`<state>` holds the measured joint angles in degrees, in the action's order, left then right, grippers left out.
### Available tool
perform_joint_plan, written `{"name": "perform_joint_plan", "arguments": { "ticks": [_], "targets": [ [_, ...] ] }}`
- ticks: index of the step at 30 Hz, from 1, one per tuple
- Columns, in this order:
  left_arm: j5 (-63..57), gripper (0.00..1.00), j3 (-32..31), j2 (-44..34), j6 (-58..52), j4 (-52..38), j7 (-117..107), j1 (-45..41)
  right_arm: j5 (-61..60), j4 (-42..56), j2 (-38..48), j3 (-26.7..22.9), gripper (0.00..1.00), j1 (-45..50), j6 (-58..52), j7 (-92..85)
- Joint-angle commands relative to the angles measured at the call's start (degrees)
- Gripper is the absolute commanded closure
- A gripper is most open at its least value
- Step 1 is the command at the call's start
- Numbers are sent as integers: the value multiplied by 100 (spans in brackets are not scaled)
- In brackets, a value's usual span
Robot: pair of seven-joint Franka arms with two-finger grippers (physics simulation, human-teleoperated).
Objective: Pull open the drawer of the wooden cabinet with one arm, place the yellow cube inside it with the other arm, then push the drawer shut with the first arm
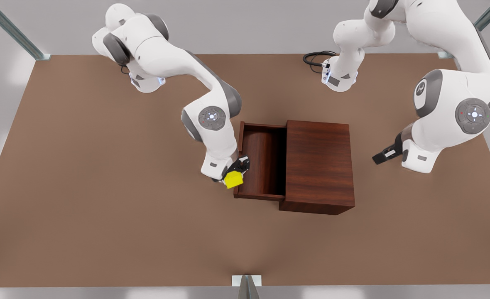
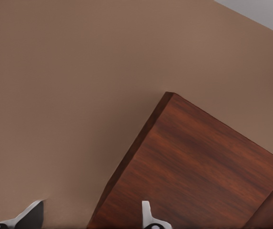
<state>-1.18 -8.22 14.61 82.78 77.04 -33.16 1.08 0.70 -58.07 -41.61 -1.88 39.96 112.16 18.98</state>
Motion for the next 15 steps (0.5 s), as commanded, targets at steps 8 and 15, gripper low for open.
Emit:
{"name": "perform_joint_plan", "arguments": {
  "ticks": [8,15],
  "targets": [
    [127,0,-4,-108,89,224,3167,15,123,235,-295,-137,41,671,-28,4219],
    [179,0,-39,-72,28,215,2903,-248,211,191,-198,-199,0,593,-159,4000]
  ]
}}
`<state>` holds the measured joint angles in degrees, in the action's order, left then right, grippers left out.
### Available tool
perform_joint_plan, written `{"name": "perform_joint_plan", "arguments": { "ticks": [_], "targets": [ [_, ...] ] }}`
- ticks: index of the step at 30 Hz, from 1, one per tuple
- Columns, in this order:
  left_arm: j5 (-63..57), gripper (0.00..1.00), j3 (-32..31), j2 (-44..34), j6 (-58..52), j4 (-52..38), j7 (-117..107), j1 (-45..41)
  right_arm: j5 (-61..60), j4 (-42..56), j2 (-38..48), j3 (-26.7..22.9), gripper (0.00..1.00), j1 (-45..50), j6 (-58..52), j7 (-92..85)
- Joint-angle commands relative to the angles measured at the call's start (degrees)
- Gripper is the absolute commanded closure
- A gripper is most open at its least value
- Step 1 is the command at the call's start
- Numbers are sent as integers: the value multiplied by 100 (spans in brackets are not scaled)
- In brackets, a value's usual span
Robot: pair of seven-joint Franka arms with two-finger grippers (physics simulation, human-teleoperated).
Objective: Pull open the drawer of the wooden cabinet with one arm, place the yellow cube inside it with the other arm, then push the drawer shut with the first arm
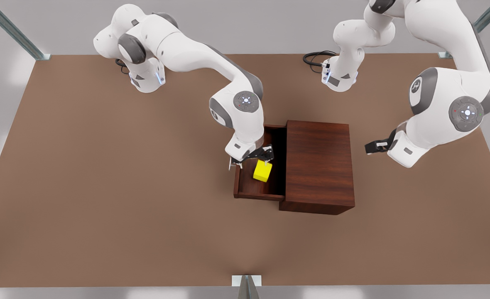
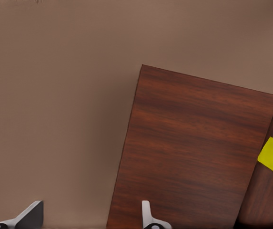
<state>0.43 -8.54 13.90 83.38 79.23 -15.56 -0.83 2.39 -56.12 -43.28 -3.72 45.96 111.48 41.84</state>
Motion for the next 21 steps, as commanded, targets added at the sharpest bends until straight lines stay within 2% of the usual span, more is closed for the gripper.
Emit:
{"name": "perform_joint_plan", "arguments": {
  "ticks": [1,3,5,6,7,8,9,10,11,12,15,21],
  "targets": [
    [133,0,-8,-1,-67,-4,783,-189,25,-39,276,3,0,-368,-336,1143],
    [414,0,-8,60,-59,-39,-587,-637,-28,-109,794,47,0,-1247,-767,-324],
    [563,0,-8,139,-6,-83,-2573,-1340,-28,-171,1357,47,0,-1678,-1681,-984],
    [677,4,-8,253,20,-127,-3344,-1612,-28,-171,1559,47,0,-1844,-2084,-1247],
    [967,23,-8,438,291,-241,-4583,-1850,-167,-337,1866,55,0,-2187,-2516,-1651],
    [1108,49,-8,605,906,-242,-5726,-2183,-317,-916,2305,38,0,-2539,-2605,-2336],
    [1108,64,-8,728,1319,-242,-6517,-2386,-326,-1215,2543,-41,0,-2653,-2605,-2653],
    [1117,73,-8,877,1970,-250,-7627,-2589,-326,-1682,2869,-137,0,-2979,-2517,-3313],
    [1117,78,-8,1000,2480,-250,-8497,-2720,-326,-1744,2913,-313,0,-2988,-2508,-3594],
    [1108,79,-8,1176,3025,-259,-9245,-2905,-326,-2078,3080,-428,0,-2997,-2368,-3841],
    [1091,79,1,1633,3984,-391,-10458,-3336,-326,-2008,3010,-393,0,-2970,-2244,-4464],
    [1003,79,36,2099,4757,-435,-11161,-3863,-326,-1981,2992,-358,0,-2961,-2315,-4008]
  ]
}}
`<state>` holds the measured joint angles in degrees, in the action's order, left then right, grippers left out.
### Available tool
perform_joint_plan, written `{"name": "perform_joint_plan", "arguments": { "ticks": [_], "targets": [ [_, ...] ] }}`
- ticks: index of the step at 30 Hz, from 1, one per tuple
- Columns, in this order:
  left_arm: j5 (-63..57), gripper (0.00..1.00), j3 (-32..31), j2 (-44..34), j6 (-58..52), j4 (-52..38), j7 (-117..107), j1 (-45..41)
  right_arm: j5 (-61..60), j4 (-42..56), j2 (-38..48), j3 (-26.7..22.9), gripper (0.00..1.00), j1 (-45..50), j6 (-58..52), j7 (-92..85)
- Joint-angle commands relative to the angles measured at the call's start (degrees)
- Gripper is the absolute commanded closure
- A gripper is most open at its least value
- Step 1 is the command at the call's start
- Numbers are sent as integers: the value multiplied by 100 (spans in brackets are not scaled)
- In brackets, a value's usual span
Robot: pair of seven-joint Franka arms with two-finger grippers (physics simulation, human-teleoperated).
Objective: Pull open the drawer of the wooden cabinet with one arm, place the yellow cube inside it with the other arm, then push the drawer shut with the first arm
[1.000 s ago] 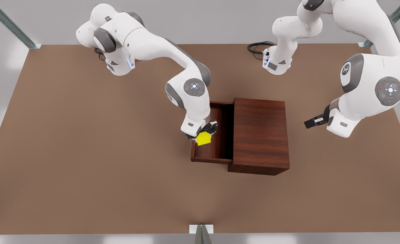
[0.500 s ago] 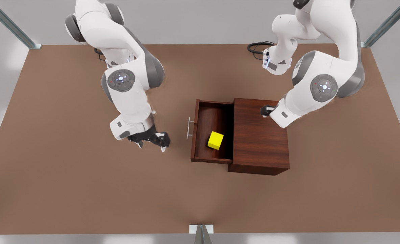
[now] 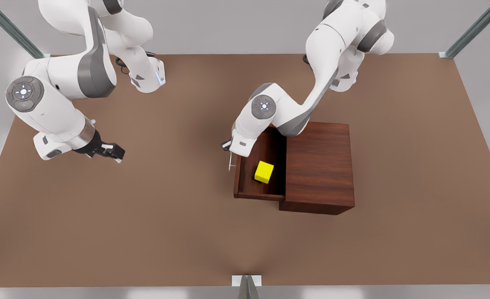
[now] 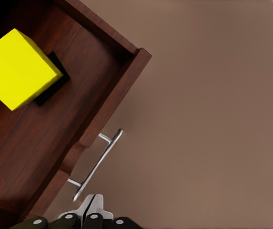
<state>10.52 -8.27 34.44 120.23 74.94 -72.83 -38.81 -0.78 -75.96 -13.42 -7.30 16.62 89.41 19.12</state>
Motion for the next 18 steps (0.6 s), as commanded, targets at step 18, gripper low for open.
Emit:
{"name": "perform_joint_plan", "arguments": {
  "ticks": [18],
  "targets": [
    [-903,79,1,731,115,144,-5541,-259,-10,-33,6,1,0,-36,-152,-1798]
  ]
}}
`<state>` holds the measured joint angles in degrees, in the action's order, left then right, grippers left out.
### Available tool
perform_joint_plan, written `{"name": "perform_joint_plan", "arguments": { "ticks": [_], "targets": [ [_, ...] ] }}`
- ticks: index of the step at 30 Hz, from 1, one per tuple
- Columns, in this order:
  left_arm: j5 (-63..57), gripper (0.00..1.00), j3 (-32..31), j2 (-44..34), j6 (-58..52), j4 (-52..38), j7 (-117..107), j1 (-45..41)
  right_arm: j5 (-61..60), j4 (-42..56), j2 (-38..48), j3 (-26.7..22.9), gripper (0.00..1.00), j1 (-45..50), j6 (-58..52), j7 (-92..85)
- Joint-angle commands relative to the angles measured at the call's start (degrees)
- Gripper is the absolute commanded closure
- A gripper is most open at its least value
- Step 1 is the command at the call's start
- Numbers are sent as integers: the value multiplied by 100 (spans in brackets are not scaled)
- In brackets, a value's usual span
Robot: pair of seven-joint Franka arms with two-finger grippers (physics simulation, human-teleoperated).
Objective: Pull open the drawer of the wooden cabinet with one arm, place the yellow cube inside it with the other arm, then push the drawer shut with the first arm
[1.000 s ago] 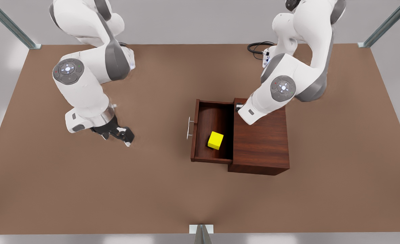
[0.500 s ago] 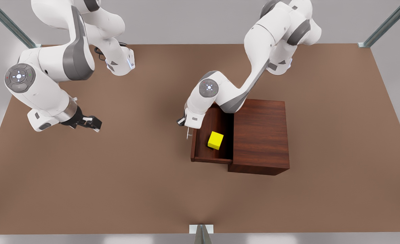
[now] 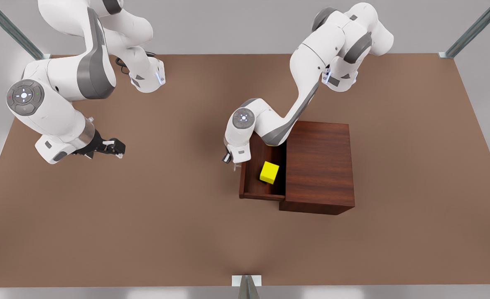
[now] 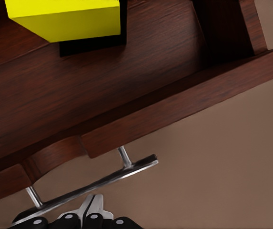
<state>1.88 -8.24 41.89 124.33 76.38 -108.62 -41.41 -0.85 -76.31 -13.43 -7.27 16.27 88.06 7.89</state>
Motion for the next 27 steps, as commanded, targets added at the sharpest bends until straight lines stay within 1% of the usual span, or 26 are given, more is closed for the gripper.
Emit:
{"name": "perform_joint_plan", "arguments": {
  "ticks": [1,13,14,27],
  "targets": [
    [-39,79,-2,-15,-330,0,-1952,19,-3,2,7,-2,0,-1,-17,-675],
    [-12,79,-2,-111,-1358,-9,-1109,476,-3,2,7,-2,0,-10,-87,-675],
    [-12,79,-2,-111,-1578,-9,-872,476,-3,2,7,-11,0,-10,-87,-683],
    [-12,79,-2,-243,-2501,-9,131,871,-3,-6,7,-11,0,-36,-96,-692]
  ]
}}
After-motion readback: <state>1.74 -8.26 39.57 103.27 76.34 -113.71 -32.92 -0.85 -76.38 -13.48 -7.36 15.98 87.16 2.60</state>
